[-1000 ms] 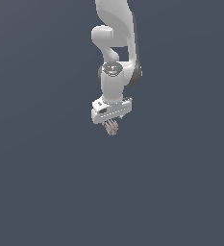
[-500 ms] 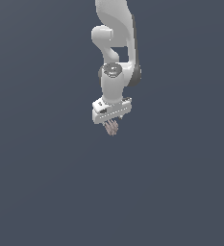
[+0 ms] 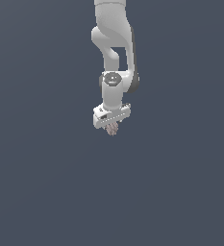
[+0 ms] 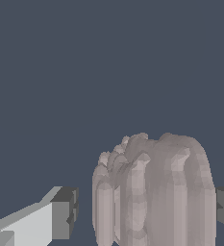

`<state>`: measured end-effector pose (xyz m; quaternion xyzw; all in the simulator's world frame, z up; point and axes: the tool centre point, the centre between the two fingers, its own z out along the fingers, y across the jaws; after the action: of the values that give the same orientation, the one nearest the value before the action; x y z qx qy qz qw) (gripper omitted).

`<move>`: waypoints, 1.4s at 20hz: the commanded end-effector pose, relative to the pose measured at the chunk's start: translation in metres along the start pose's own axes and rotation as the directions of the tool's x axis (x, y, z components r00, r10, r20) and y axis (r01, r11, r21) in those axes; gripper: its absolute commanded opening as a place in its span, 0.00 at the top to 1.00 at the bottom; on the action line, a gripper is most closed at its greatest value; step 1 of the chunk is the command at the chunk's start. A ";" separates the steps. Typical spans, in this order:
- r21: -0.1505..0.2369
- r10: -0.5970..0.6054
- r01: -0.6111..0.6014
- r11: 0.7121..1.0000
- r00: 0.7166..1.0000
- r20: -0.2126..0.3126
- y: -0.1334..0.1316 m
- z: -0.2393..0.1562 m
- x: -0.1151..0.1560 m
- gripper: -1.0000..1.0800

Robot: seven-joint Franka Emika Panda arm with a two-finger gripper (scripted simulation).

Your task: Pick up the object and move it to a goal position.

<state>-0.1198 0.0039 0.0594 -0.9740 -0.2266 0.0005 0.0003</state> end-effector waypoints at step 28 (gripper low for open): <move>-0.001 -0.001 0.001 1.000 1.000 -0.002 0.030 -0.016 0.024 1.00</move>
<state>-0.0918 -0.0088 0.0708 -0.9739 -0.2270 -0.0005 0.0000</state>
